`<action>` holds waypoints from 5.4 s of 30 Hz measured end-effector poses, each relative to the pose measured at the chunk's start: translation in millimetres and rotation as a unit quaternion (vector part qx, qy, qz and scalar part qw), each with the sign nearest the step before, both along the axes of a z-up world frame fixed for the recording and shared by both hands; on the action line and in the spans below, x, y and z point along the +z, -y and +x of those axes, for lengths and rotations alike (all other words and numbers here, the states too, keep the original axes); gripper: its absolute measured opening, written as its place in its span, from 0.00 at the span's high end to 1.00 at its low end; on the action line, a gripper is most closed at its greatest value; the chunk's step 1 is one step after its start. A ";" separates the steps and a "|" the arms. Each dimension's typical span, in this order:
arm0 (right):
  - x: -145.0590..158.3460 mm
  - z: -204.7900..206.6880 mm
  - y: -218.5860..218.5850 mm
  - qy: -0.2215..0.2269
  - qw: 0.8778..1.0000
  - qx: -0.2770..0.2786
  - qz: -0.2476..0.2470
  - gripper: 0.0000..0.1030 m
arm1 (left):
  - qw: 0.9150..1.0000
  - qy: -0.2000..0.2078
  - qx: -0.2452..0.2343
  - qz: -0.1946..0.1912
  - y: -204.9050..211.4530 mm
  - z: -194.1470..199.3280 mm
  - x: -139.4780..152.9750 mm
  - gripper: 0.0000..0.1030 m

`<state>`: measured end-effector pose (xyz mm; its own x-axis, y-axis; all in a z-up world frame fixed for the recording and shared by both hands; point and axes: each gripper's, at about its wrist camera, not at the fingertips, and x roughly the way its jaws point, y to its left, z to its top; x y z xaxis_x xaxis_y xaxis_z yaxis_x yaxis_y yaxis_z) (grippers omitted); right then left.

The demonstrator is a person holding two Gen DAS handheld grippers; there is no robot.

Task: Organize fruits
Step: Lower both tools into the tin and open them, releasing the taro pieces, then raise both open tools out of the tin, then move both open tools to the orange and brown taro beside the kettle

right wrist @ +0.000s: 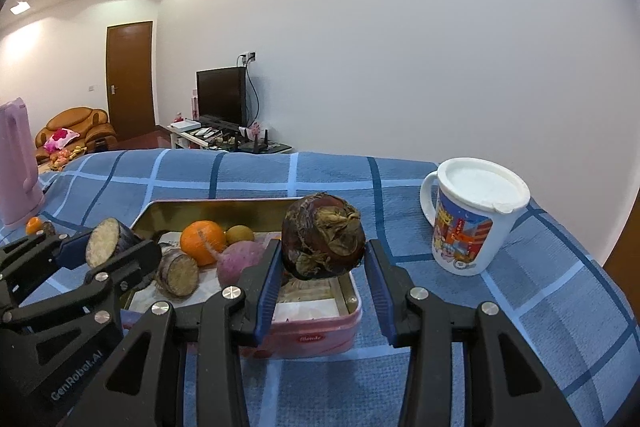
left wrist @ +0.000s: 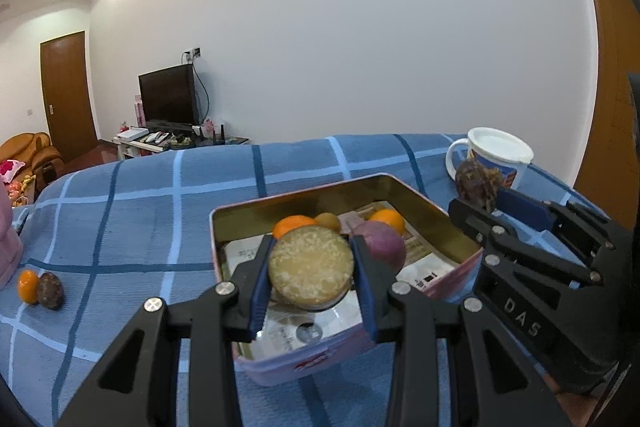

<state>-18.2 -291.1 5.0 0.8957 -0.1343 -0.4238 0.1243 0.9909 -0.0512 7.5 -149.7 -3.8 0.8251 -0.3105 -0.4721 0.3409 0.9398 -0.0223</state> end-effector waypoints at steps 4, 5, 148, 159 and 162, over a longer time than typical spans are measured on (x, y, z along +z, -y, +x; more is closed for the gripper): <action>0.0 7.6 0.2 -0.002 1.000 -0.002 -0.006 0.58 | 1.000 -0.008 0.002 -0.009 1.6 9.1 -0.6 0.62; -0.2 9.0 0.8 -0.002 1.000 -0.002 -0.006 0.58 | 1.000 -0.013 0.002 -0.013 1.1 11.8 -1.1 0.62; -3.7 50.6 -192.1 -0.008 0.992 0.047 0.117 0.21 | 0.976 0.034 0.206 0.065 -226.1 18.9 0.4 0.00; -9.1 76.7 -235.8 -0.045 0.989 0.087 0.114 0.21 | 0.964 -0.015 0.261 0.041 -297.1 36.0 -7.7 0.00; -12.5 84.5 -246.7 -0.064 0.987 0.102 0.111 0.21 | 0.955 -0.032 0.293 0.040 -319.3 41.3 -11.0 0.00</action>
